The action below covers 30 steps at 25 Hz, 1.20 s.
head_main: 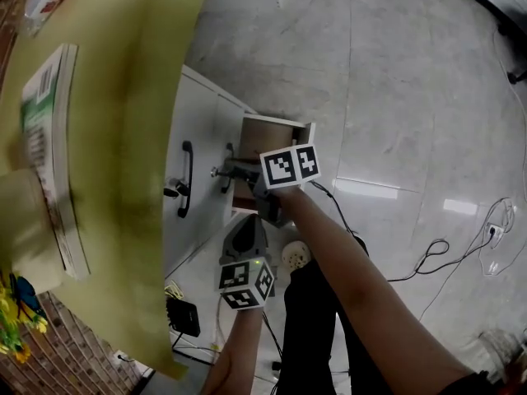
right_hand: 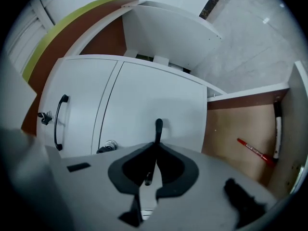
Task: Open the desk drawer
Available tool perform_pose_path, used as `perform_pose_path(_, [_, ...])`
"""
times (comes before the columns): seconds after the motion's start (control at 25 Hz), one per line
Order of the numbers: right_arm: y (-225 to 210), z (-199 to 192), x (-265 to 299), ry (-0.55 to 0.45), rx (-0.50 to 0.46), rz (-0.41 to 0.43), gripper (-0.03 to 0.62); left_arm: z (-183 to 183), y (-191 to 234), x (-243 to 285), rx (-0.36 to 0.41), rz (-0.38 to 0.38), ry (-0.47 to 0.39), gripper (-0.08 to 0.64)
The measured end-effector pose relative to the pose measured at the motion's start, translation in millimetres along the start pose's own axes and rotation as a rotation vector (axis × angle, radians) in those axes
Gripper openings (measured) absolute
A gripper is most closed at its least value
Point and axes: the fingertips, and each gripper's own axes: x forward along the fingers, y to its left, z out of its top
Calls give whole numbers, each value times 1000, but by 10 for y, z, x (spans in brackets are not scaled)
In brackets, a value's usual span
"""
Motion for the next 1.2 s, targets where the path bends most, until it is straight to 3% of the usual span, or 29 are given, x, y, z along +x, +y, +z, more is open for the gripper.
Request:
perform_pose_path(0.2, [-13,-19,-106,-16,23,0,27,-4,-108,-51,-5,-5,-1,9])
perform_pose_path(0.44, [-121,-86,-651,-24,23,-4,26,-26,-334,-125,-2,-25,14,9])
perform_pose_path(0.84, [-366,-222,-1558,7,23,-116,28,-364,-1424,-206,21,-208,90,9])
perform_pose_path(1.0, [-582,-330,-1812,34,22,-199,27,-444,-1668,-172,36,-256,112,9])
perform_pose_path(1.2, [-731,-368,-1881,3,36,-218,28,-454,-1798,-85,70,-301,123,9])
